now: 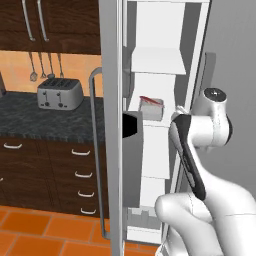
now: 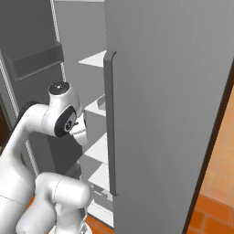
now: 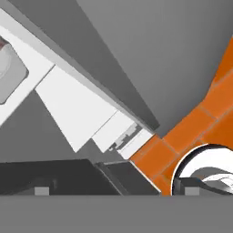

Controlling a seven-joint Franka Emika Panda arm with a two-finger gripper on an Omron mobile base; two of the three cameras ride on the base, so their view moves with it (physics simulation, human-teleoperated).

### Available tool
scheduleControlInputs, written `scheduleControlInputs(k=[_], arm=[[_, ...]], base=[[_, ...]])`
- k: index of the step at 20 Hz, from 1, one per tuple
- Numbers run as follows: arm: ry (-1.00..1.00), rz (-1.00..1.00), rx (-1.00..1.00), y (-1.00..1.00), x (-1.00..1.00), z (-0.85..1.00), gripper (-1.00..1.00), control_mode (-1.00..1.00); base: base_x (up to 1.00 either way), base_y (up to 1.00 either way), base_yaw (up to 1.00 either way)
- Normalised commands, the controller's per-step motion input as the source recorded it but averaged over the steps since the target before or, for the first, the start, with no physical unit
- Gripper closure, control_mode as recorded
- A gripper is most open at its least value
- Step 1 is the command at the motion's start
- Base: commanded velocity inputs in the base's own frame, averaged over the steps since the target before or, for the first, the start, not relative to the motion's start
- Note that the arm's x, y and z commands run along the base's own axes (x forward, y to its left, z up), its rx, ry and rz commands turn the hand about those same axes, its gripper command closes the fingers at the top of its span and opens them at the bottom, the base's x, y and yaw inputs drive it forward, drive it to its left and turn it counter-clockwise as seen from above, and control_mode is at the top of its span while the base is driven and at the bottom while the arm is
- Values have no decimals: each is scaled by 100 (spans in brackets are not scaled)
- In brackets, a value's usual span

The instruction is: Take the meat container that has the steak and place it on the second highest rack of the freezer. Then take the vegetable container that has the corn and sweet potato and place it on the highest rack of the freezer.

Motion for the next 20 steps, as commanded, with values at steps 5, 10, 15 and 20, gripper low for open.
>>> scheduleControlInputs(k=[5,10,15,20], arm=[[10,60,-32,-2,-100,0,-100,-100],[8,70,-28,0,-100,0,-100,-100],[1,27,-5,3,-38,0,-100,-100],[0,0,0,0,0,0,-100,-100]], base=[[0,0,0],[0,0,0],[0,0,0],[0,0,0]])
